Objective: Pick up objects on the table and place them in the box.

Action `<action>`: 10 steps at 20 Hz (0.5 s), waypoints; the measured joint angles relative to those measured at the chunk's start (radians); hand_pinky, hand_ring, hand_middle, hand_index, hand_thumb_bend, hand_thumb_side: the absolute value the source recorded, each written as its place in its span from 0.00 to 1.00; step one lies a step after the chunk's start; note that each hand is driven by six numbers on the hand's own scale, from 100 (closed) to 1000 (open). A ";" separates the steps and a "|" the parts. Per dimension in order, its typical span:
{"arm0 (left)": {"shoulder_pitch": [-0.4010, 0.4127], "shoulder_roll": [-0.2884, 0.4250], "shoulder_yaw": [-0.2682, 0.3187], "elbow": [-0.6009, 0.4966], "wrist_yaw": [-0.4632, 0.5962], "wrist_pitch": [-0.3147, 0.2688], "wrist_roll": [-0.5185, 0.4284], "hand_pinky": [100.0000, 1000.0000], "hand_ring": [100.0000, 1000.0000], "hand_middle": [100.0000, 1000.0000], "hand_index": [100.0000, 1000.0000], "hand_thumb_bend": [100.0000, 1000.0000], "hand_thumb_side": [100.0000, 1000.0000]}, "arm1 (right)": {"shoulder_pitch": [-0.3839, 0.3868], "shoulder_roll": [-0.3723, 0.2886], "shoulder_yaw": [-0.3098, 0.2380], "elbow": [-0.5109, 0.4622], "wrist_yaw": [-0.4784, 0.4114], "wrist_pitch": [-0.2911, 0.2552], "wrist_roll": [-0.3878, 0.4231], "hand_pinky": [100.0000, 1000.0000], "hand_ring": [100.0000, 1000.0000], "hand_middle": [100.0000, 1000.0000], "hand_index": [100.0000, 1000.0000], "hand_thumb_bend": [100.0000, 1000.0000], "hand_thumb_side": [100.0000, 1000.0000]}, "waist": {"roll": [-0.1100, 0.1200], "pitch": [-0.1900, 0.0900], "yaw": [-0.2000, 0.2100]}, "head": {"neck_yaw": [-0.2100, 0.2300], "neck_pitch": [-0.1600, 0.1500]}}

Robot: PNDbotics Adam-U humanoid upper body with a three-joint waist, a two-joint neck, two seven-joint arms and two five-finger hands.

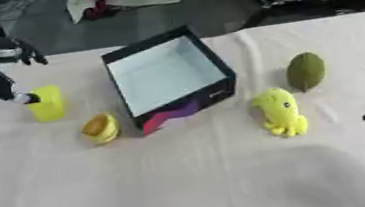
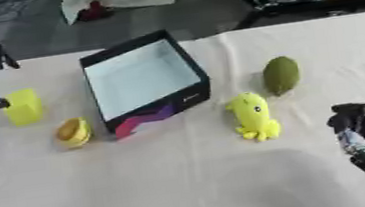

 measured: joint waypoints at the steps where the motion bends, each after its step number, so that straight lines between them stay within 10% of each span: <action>1: -0.004 -0.018 0.013 0.025 -0.039 -0.010 0.010 0.84 0.81 0.82 0.89 0.39 0.14 | 0.000 0.000 0.000 0.000 0.000 0.000 0.000 0.72 0.65 0.53 0.69 0.00 0.38 | 0.000 0.000 0.000 | 0.000 0.000; 10: -0.021 -0.094 0.097 0.143 -0.250 0.000 0.150 0.84 0.82 0.83 0.89 0.33 0.11 | 0.006 0.001 0.001 0.000 0.000 0.000 0.000 0.72 0.65 0.53 0.69 0.00 0.37 | 0.000 0.000 0.000 | 0.001 0.000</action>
